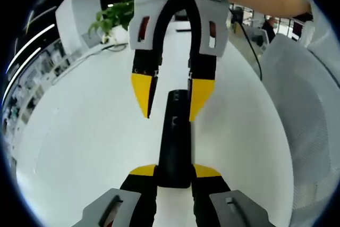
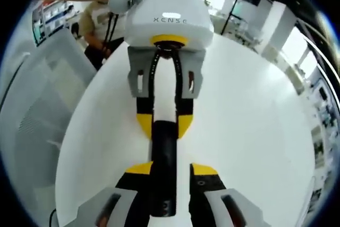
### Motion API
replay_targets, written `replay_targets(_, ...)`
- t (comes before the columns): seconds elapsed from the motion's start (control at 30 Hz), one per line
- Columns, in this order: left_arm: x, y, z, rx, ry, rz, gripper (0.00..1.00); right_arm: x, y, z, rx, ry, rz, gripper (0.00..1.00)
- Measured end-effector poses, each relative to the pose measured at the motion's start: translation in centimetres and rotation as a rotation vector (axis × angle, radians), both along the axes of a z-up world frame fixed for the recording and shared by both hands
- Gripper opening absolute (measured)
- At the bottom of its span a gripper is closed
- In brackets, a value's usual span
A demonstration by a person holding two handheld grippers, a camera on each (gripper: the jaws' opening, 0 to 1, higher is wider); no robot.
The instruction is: Press the specified remote control buttons in sequence, fully releasing each button before pressing the next.
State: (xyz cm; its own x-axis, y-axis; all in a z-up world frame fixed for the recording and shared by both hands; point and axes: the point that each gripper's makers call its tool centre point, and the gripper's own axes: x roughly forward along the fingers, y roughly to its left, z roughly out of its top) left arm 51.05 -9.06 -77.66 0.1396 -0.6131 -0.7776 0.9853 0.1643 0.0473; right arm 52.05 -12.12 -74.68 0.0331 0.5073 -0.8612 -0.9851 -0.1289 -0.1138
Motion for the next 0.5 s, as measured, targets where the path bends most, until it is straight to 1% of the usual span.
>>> replay_targets(0.5,-0.1,-0.2,0.1,-0.009,0.000,0.004,0.24,0.1,-1.8,-0.4,0.004,0.017,-0.030,0.23)
